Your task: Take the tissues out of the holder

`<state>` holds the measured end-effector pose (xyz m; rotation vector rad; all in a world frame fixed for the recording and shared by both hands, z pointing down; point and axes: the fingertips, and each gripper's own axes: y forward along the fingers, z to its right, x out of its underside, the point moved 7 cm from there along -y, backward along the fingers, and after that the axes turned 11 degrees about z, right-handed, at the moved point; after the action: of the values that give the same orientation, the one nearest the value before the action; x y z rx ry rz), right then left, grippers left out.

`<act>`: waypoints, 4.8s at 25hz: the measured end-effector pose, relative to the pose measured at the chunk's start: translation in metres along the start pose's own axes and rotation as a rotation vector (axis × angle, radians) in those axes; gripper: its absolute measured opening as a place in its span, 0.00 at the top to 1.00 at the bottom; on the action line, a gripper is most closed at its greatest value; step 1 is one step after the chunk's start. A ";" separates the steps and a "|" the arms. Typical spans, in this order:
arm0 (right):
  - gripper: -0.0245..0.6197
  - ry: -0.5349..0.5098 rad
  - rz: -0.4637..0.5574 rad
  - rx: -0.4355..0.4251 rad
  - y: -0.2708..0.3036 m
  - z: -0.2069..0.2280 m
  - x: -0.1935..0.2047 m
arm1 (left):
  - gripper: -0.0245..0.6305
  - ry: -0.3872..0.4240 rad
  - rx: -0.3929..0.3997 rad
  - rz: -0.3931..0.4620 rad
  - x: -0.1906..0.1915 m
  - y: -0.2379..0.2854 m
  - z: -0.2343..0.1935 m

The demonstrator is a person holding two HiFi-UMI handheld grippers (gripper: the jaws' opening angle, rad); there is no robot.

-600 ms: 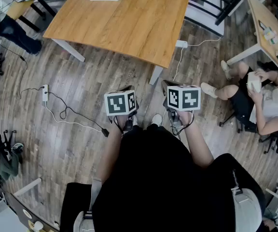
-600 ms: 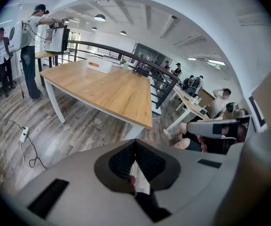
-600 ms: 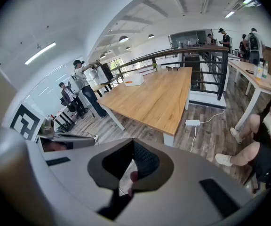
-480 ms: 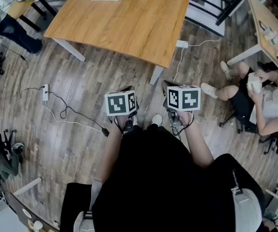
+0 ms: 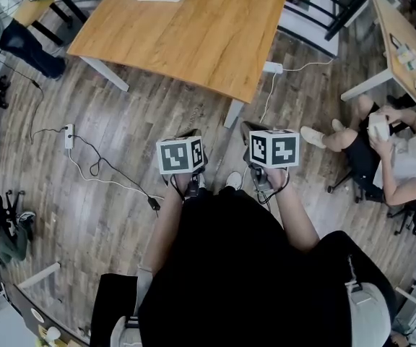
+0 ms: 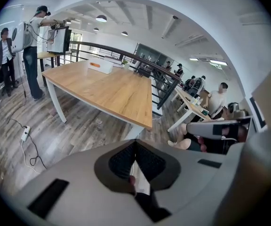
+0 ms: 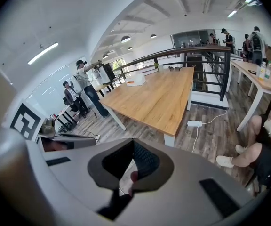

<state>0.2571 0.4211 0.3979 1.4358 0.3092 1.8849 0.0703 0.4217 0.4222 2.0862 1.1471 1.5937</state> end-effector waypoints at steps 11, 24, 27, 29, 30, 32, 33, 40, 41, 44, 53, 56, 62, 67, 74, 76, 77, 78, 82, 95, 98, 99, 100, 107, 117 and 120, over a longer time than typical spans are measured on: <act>0.94 -0.010 0.063 -0.115 -0.007 0.018 -0.005 | 0.95 -0.001 -0.014 0.003 -0.002 0.013 0.021; 0.90 -0.043 0.025 -0.216 -0.006 0.045 -0.006 | 0.95 0.000 -0.055 0.018 -0.001 0.035 0.051; 0.82 -0.033 0.028 -0.247 -0.004 0.049 -0.009 | 0.95 -0.004 -0.071 0.018 -0.002 0.039 0.053; 0.81 -0.040 0.026 -0.258 -0.002 0.051 -0.011 | 0.95 -0.005 -0.077 0.020 -0.003 0.041 0.054; 0.81 -0.043 0.024 -0.262 -0.001 0.051 -0.011 | 0.95 -0.007 -0.078 0.022 -0.004 0.042 0.054; 0.81 -0.044 0.022 -0.270 0.001 0.053 -0.014 | 0.95 -0.014 -0.081 0.022 -0.005 0.044 0.053; 0.81 -0.043 0.021 -0.273 0.003 0.053 -0.015 | 0.95 -0.018 -0.084 0.022 -0.005 0.045 0.053; 0.81 -0.056 0.005 -0.293 0.015 0.049 -0.018 | 0.95 -0.038 -0.097 0.029 -0.006 0.049 0.042; 0.81 -0.058 0.003 -0.295 0.018 0.048 -0.019 | 0.95 -0.040 -0.099 0.030 -0.007 0.050 0.039; 0.81 -0.065 -0.006 -0.298 0.027 0.044 -0.022 | 0.95 -0.043 -0.102 0.030 -0.012 0.054 0.030; 0.81 -0.067 -0.010 -0.293 0.068 0.032 -0.046 | 0.95 -0.049 -0.089 0.033 -0.047 0.075 -0.002; 0.81 -0.067 -0.012 -0.295 0.082 0.027 -0.055 | 0.95 -0.054 -0.088 0.024 -0.056 0.081 -0.014; 0.81 -0.066 -0.025 -0.293 0.112 0.021 -0.069 | 0.95 -0.055 -0.076 0.026 -0.076 0.097 -0.034; 0.81 -0.077 -0.030 -0.299 0.136 0.010 -0.086 | 0.95 -0.051 -0.068 0.023 -0.098 0.107 -0.052; 0.81 -0.083 -0.028 -0.291 0.166 -0.009 -0.111 | 0.95 -0.062 -0.064 0.015 -0.124 0.114 -0.084; 0.81 -0.083 -0.026 -0.287 0.176 -0.015 -0.117 | 0.95 -0.065 -0.060 0.013 -0.132 0.117 -0.095; 0.81 -0.083 -0.026 -0.284 0.181 -0.019 -0.121 | 0.95 -0.067 -0.058 0.013 -0.136 0.118 -0.101; 0.81 -0.083 -0.027 -0.281 0.186 -0.022 -0.124 | 0.95 -0.069 -0.056 0.013 -0.140 0.119 -0.106; 0.81 -0.082 -0.025 -0.266 0.206 -0.037 -0.137 | 0.95 -0.072 -0.030 0.011 -0.156 0.125 -0.128; 0.81 -0.079 0.011 -0.209 0.279 -0.094 -0.177 | 0.95 -0.031 0.004 -0.026 -0.210 0.134 -0.210; 0.81 -0.068 0.020 -0.193 0.290 -0.101 -0.182 | 0.95 -0.033 0.005 -0.033 -0.216 0.135 -0.224; 0.81 -0.065 0.020 -0.190 0.292 -0.102 -0.182 | 0.95 -0.036 0.004 -0.034 -0.217 0.135 -0.228; 0.81 -0.062 0.020 -0.188 0.295 -0.103 -0.183 | 0.95 -0.040 0.003 -0.036 -0.218 0.136 -0.231; 0.85 -0.056 0.021 -0.179 0.306 -0.101 -0.194 | 0.95 -0.052 0.005 -0.035 -0.225 0.143 -0.235; 0.87 -0.036 0.017 -0.188 0.330 -0.068 -0.221 | 0.95 -0.057 -0.015 -0.048 -0.248 0.180 -0.224; 0.89 -0.032 0.018 -0.204 0.338 -0.056 -0.231 | 0.95 -0.057 -0.028 -0.045 -0.260 0.194 -0.219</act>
<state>0.0940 0.0419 0.4075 1.3335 0.0855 1.8483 -0.0667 0.0558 0.4454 2.0598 1.1377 1.5119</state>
